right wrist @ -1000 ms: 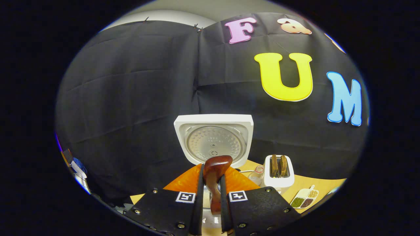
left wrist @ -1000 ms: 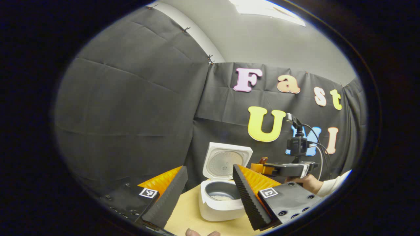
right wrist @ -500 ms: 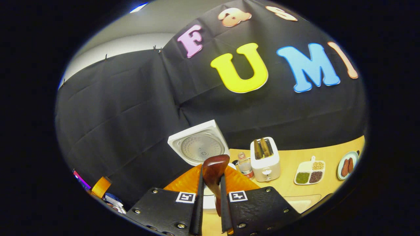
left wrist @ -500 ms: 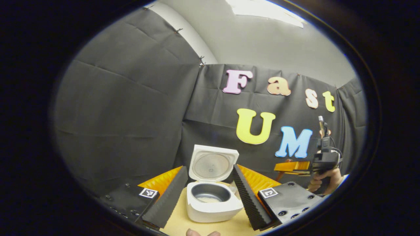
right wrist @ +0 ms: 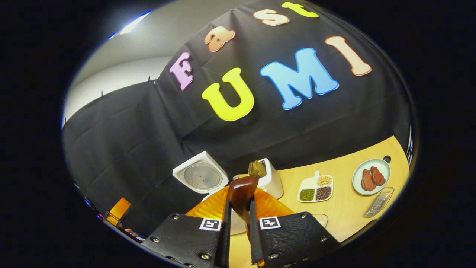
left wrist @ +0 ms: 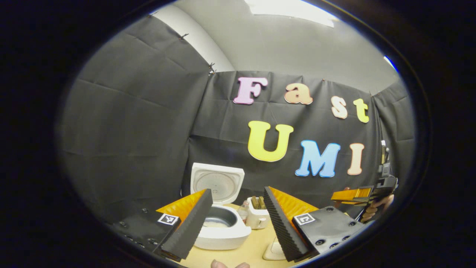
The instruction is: Close the left gripper, press the button to open the rice cooker; take a wooden spoon from the chopstick holder with the right hand, scoop a spoonful of rice and pour it into the rice cooker, then put the wooden spoon back into the chopstick holder.
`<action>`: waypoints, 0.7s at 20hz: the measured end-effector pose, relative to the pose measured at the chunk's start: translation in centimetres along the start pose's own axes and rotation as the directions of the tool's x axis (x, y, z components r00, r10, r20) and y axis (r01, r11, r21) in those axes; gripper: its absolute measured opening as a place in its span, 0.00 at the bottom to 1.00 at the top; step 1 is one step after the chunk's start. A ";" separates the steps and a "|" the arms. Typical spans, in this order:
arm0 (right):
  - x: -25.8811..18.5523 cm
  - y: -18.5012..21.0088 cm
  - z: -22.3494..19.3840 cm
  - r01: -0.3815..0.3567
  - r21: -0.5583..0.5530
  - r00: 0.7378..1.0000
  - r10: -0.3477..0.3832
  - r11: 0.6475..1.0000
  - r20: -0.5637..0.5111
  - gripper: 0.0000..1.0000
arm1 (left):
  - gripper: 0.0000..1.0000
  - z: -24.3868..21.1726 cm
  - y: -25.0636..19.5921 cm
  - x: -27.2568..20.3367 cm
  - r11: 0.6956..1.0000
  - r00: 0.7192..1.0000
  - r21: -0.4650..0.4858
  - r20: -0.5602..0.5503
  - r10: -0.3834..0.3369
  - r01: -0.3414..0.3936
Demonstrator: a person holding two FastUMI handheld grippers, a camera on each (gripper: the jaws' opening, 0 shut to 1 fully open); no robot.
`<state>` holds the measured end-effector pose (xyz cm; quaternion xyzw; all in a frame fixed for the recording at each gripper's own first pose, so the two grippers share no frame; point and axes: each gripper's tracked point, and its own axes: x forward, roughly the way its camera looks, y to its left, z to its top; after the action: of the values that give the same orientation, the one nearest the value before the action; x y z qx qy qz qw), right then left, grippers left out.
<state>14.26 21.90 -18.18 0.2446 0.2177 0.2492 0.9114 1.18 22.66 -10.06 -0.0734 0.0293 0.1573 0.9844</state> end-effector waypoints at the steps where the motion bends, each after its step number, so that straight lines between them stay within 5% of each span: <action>1: -1.1 -1.5 0.5 0.010 0.019 1.000 -0.010 1.000 0.008 0.22 | 0.93 0.2 -1.2 -0.3 1.000 1.000 0.009 0.000 -0.004 0.004; 7: -7.1 -13.5 3.8 0.121 0.130 0.987 -0.133 0.984 0.089 0.22 | 0.93 -0.2 -7.1 -2.5 0.999 0.999 0.028 -0.026 -0.021 0.022; 14: -11.1 -27.4 5.4 0.321 0.149 0.927 -0.342 0.935 0.155 0.22 | 0.93 -1.9 -11.3 -4.1 0.999 0.996 0.039 -0.084 -0.014 0.017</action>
<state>17.86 -6.86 -26.10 0.2804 0.1881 0.0549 0.9397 0.72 10.53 -10.07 -0.0608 0.0731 0.1459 0.9847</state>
